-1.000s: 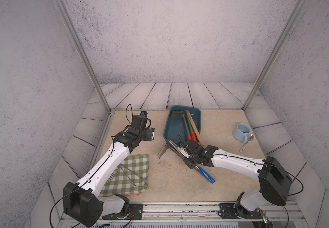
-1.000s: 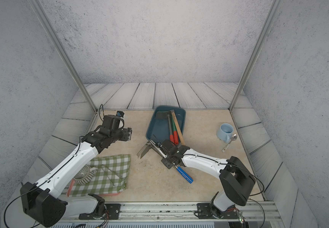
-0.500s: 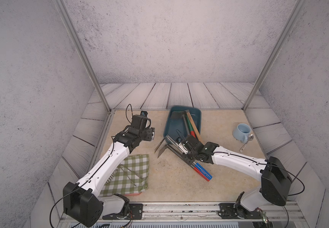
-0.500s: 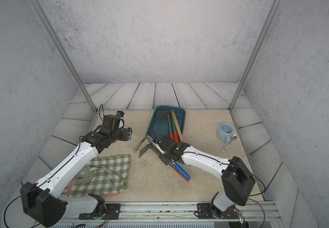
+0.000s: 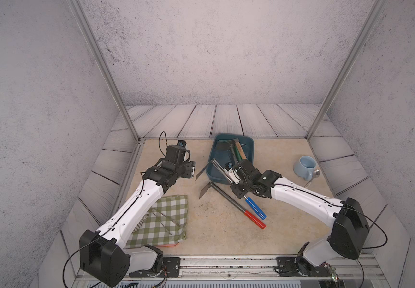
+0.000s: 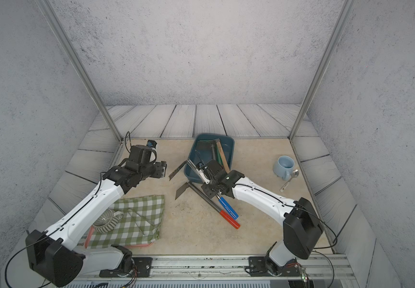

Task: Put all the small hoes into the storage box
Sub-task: Pick up the hoe from the center of the board, then place the hoe in the storage box.

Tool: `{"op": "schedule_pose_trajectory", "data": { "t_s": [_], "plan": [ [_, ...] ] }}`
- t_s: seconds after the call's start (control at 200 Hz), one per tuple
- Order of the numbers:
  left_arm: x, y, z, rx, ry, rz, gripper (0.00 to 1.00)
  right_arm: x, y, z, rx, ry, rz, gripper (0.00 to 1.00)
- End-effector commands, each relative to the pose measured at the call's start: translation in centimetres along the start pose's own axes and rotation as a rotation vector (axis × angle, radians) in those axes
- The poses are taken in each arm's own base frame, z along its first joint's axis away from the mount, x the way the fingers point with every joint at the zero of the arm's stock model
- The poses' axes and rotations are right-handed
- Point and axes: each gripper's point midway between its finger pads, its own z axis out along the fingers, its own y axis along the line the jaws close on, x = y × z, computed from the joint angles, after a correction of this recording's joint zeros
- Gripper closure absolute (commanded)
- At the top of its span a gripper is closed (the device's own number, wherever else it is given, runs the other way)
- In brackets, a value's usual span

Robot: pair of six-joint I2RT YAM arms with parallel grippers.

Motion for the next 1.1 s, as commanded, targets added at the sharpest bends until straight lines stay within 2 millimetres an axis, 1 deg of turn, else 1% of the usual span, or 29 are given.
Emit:
{"op": "schedule_pose_trajectory", "data": {
  "t_s": [0.0,0.22,0.52,0.701,0.806,1.096],
  "plan": [
    [0.5,0.0,0.3,0.005,0.012,0.002,0.25,-2.0,-0.4,-0.8,-0.012,-0.048,0.036,1.0],
    [0.5,0.0,0.4,0.007,0.013,0.007,0.25,-3.4,-1.7,-0.5,-0.021,-0.039,0.091,1.0],
    [0.2,-0.3,-0.1,0.029,-0.006,0.004,0.25,-5.4,-3.7,-0.3,0.006,-0.006,0.161,1.0],
    [0.2,-0.5,-0.1,0.043,-0.009,0.002,0.26,-5.9,-4.9,0.4,0.012,0.035,0.219,1.0],
    [0.2,-0.6,0.0,0.046,-0.004,0.004,0.26,-6.5,-5.4,0.3,0.013,0.046,0.253,1.0],
    [0.3,-0.8,0.1,0.053,-0.001,0.004,0.26,-7.7,-7.2,0.7,0.003,0.076,0.342,1.0]
  ]
}}
